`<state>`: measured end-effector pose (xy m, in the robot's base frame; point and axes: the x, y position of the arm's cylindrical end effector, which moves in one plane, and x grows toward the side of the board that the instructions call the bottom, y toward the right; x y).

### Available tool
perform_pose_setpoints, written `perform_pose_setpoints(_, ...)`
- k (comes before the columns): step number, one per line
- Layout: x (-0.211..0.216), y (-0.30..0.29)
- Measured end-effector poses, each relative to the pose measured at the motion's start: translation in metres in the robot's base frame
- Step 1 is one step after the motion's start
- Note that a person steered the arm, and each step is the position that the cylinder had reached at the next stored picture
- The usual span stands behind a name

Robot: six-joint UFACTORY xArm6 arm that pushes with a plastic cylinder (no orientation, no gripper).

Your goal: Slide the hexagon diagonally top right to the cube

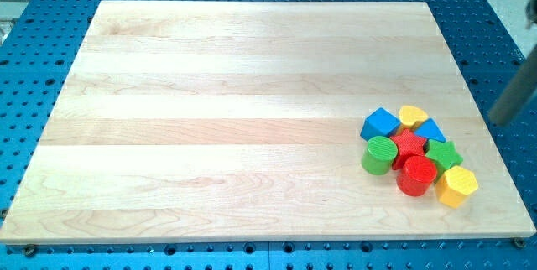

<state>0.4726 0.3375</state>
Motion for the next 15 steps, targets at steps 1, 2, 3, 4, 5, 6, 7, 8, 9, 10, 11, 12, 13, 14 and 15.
perform_pose_setpoints(1, 0.080, -0.001)
perform_pose_setpoints(2, 0.121, -0.049)
perform_pose_setpoints(3, 0.121, -0.057)
perform_pose_setpoints(4, 0.121, -0.061)
perform_pose_setpoints(5, 0.120, -0.061)
perform_pose_setpoints(6, 0.108, -0.070)
perform_pose_setpoints(7, 0.095, -0.092)
perform_pose_setpoints(8, 0.114, -0.123)
perform_pose_setpoints(9, 0.145, -0.117)
perform_pose_setpoints(10, 0.144, -0.144)
perform_pose_setpoints(11, 0.126, -0.200)
perform_pose_setpoints(12, 0.099, -0.265)
perform_pose_setpoints(13, 0.058, -0.312)
perform_pose_setpoints(14, 0.119, -0.359)
perform_pose_setpoints(15, 0.104, -0.374)
